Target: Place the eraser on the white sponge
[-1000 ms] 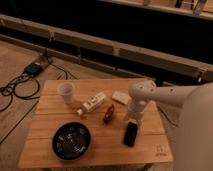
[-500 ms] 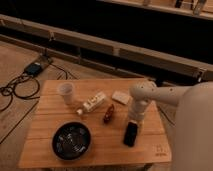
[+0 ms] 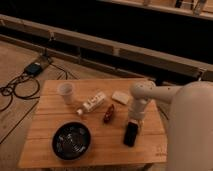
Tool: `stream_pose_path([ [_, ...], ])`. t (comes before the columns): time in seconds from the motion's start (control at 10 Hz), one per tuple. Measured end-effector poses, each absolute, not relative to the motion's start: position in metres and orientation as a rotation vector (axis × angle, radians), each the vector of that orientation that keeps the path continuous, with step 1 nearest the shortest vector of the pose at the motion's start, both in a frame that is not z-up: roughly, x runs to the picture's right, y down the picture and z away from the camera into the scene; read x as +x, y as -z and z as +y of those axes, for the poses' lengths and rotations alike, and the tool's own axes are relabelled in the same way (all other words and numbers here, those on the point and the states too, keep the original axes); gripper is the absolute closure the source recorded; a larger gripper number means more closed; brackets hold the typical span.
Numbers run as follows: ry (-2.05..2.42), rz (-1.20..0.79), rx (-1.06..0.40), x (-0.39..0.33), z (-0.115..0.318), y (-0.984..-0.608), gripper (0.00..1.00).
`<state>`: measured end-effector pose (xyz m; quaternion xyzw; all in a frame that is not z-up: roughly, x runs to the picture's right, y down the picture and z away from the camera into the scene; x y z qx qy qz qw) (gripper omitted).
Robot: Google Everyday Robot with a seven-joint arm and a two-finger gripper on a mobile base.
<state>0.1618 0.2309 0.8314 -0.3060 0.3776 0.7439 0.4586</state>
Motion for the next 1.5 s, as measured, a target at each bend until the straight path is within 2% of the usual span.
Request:
stream_pose_path([
  [0.1, -1.818, 0.934, -0.757, 0.162, 0.231, -0.834, 0.39],
  [0.6, -1.796, 0.911, -0.772, 0.158, 0.225, -0.839, 0.87],
  [0.8, -1.792, 0.891, -0.775, 0.156, 0.220, -0.838, 1.00],
  [1.1, -1.772, 0.850, -0.743, 0.157, 0.194, -0.829, 1.00],
  [1.5, -1.689, 0.805, -0.672, 0.148, 0.126, -0.814, 1.00],
])
